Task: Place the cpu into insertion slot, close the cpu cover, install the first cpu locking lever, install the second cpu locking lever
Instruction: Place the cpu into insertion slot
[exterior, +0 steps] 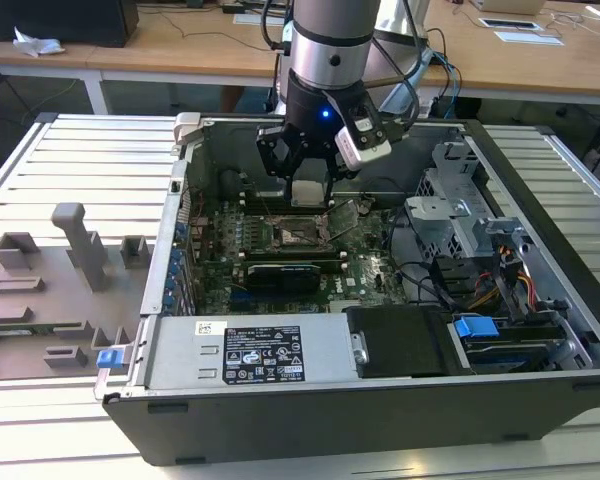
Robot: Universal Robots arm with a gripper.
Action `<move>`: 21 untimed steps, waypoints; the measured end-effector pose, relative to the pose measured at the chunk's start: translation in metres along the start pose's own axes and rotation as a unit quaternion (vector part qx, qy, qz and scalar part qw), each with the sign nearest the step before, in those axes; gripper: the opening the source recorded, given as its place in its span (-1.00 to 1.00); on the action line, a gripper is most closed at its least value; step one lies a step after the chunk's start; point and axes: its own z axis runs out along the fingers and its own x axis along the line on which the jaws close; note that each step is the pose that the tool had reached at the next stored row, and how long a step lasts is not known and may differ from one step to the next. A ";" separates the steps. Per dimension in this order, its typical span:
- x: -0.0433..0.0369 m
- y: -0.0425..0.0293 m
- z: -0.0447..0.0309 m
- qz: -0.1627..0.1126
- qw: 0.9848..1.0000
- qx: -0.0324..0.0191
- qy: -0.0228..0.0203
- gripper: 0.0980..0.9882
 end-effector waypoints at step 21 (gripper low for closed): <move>-0.0004 -0.0020 0.0221 0.000 1.000 0.000 0.000 0.00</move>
